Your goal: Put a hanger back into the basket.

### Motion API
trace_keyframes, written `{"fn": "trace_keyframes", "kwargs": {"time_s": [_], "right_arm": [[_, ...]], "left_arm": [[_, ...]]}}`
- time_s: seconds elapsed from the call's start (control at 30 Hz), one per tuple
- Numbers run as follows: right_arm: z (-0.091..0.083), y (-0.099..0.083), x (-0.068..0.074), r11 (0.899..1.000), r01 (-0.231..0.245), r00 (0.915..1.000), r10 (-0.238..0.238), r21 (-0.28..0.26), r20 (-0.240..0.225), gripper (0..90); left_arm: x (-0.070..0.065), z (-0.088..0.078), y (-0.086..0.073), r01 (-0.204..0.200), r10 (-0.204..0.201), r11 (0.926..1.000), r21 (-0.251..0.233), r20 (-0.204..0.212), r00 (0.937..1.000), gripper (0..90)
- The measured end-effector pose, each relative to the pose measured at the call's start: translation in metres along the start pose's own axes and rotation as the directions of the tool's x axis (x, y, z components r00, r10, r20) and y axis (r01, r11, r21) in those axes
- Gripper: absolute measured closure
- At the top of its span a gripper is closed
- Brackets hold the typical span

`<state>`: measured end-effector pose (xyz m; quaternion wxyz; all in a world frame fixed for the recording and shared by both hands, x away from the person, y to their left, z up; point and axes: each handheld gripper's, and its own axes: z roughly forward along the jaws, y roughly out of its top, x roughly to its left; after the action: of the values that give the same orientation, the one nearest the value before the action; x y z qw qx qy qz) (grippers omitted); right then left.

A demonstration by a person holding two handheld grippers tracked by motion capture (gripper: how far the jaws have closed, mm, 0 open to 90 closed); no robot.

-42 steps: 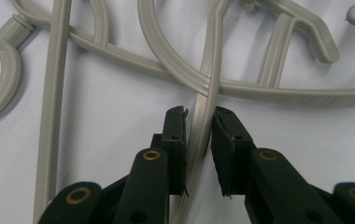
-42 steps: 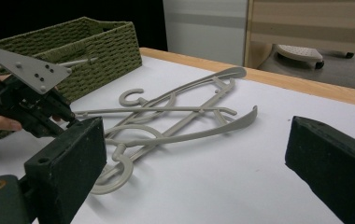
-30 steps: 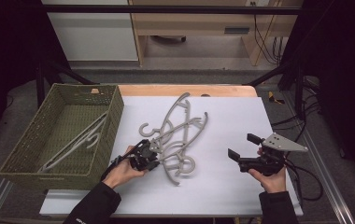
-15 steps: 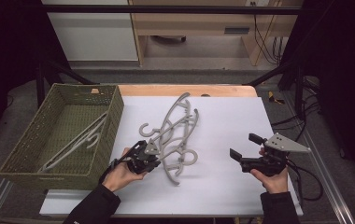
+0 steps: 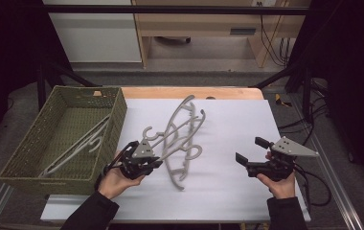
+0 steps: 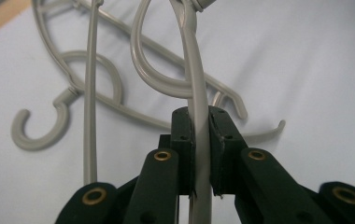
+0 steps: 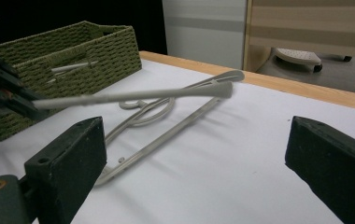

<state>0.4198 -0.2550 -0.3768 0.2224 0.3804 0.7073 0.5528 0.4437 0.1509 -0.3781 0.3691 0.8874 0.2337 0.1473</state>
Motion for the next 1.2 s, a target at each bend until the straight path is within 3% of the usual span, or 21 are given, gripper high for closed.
{"fn": "trace_keyframes", "kwargs": {"time_s": [0.27,0.5,0.73,0.87,1.03,1.2], "right_arm": [[0.000,0.000,0.000,1.000,0.002,1.0000,-0.002,0.001,0.003,5.4],[-0.001,0.000,-0.001,1.000,0.002,1.0000,-0.002,0.001,-0.001,5.4],[-0.001,0.001,-0.001,1.000,-0.001,1.0000,0.001,-0.002,0.005,5.3],[-0.001,0.001,-0.001,1.000,0.000,1.0000,0.000,-0.001,0.006,5.2],[-0.001,0.001,-0.001,1.000,-0.001,1.0000,0.001,-0.001,0.007,5.2],[0.000,0.001,-0.001,1.000,0.002,1.0000,-0.002,0.004,0.007,5.2]], "left_arm": [[0.004,-0.035,0.005,0.037,-0.040,0.9959,-0.083,-0.033,0.9987,81.6],[0.011,-0.064,0.012,0.042,-0.049,0.9895,-0.138,-0.046,0.9977,81.6],[0.025,-0.098,0.027,0.024,-0.037,0.9893,-0.144,-0.092,0.9951,81.6],[0.039,-0.120,0.030,0.016,-0.031,0.9889,-0.148,-0.104,0.9941,81.6],[0.059,-0.140,0.021,0.039,-0.061,0.9863,-0.160,-0.136,0.9889,81.6],[0.074,-0.152,0.006,0.059,-0.084,0.9882,-0.141,-0.173,0.9813,81.6]]}}
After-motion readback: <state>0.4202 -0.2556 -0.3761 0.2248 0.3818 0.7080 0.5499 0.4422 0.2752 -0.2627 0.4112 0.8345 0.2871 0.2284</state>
